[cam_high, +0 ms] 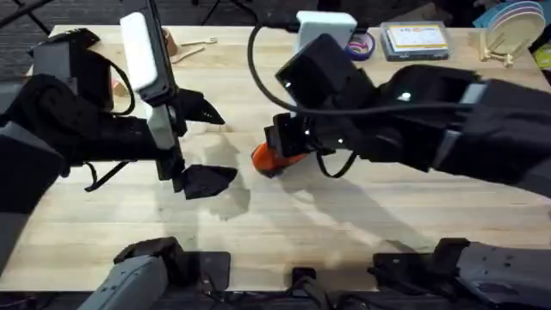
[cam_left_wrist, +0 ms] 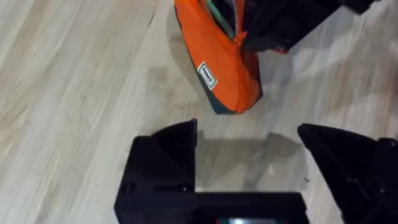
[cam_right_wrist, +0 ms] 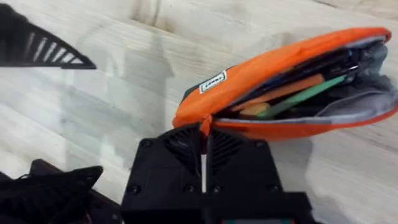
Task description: Unzip the bag, pick up the pens from the table one at a time and place them inside, then zip the bag closed.
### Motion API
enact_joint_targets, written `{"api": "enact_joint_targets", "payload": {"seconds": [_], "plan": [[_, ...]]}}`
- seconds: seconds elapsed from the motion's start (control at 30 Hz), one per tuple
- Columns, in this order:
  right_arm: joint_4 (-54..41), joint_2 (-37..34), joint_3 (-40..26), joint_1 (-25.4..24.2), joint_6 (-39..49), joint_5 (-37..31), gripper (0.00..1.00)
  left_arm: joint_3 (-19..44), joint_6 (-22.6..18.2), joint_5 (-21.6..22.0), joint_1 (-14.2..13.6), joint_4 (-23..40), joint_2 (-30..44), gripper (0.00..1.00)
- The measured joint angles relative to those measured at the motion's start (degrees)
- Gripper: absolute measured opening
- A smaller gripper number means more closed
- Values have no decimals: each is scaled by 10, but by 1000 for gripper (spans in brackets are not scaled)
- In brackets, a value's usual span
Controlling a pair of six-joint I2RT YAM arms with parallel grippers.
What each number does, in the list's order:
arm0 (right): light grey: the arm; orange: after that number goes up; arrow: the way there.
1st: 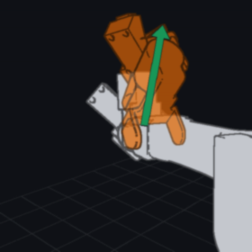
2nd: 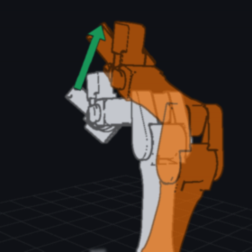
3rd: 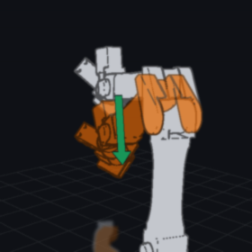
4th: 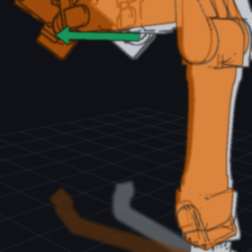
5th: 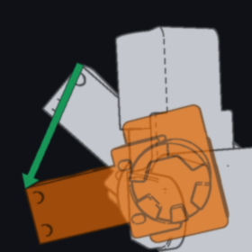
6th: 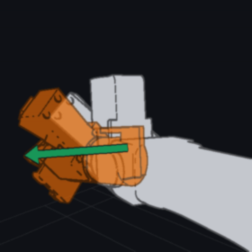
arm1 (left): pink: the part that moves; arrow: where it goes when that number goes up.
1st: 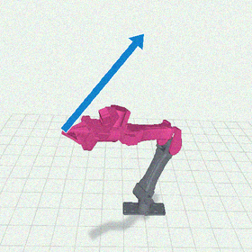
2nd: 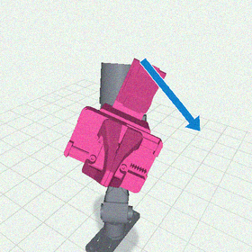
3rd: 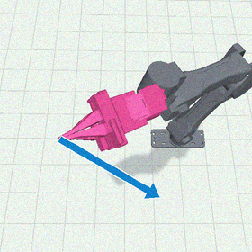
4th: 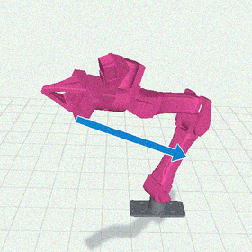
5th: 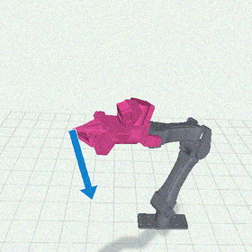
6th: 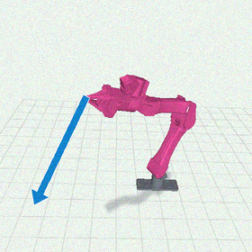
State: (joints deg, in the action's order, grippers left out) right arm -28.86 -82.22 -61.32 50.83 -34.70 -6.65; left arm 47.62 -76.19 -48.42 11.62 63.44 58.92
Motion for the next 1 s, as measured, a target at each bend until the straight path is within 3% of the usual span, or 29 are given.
{"api": "enact_joint_targets", "payload": {"seconds": [0.53,1.0], "plan": [[-2,29,4,0,0,0,33,-11,-1,-14,0,1,6,992],[6,29,4,0,0,0,33,-24,-1,-91,0,-44,137,993]]}}
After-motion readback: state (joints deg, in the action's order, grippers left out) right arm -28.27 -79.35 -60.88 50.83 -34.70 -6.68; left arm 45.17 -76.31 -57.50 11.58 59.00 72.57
